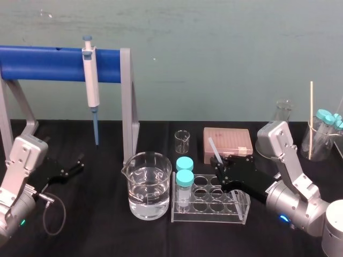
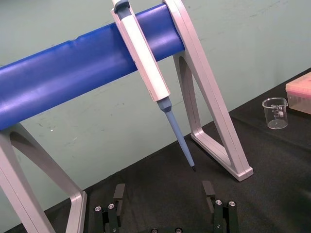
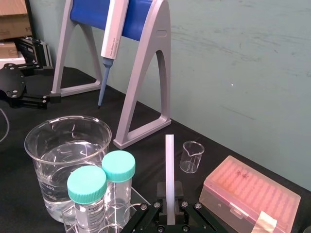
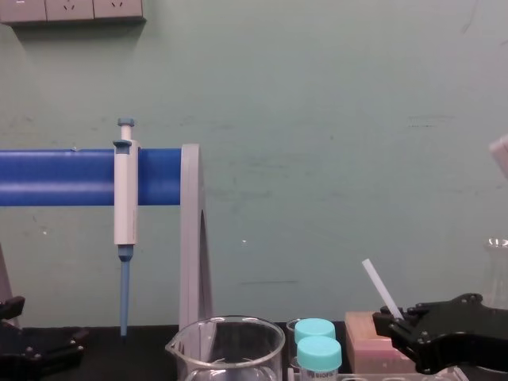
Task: Pick up the stirring rod with one hand, then place it down.
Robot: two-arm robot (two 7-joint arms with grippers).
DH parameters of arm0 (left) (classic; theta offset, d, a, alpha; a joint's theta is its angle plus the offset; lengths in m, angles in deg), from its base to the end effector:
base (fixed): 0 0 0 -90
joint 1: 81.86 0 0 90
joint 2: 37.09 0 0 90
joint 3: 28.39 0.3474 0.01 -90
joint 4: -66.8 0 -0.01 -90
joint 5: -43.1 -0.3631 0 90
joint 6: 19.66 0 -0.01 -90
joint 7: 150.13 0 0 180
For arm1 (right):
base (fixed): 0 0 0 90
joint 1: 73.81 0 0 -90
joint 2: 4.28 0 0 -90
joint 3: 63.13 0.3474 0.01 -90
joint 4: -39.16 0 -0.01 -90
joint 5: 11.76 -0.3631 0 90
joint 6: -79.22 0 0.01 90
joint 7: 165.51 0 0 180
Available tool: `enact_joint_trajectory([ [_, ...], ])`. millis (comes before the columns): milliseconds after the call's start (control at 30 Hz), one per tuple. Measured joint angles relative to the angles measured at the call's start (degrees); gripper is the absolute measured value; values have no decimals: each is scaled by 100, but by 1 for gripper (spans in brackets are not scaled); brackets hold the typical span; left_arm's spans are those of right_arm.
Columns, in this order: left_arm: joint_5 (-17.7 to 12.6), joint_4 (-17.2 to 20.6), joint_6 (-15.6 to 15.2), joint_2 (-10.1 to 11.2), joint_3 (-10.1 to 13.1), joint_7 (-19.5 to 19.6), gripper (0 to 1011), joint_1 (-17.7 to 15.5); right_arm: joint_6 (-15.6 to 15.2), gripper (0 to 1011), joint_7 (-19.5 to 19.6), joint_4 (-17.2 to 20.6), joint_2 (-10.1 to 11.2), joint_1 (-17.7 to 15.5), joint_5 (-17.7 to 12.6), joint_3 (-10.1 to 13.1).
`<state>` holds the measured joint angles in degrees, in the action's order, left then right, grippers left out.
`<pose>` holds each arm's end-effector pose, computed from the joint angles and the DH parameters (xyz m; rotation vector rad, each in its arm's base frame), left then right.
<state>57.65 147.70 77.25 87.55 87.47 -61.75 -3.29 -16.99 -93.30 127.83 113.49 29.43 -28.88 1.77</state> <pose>0.4188 0.1009 -0.3590 0.3043 -0.2850 1.2480 0.4289 -0.0271 -0.3106 -0.2506 -0.0963 -0.8942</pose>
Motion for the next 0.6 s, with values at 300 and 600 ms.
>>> enact_joint_trajectory([
  [300, 0, 0, 0, 0, 0, 0, 1000, 0, 497, 71, -162, -57, -127, -109, 52, 190],
  [600, 0, 0, 0, 0, 0, 0, 1000, 0, 1791, 71, -510, -298, -229, -410, -137, 522],
])
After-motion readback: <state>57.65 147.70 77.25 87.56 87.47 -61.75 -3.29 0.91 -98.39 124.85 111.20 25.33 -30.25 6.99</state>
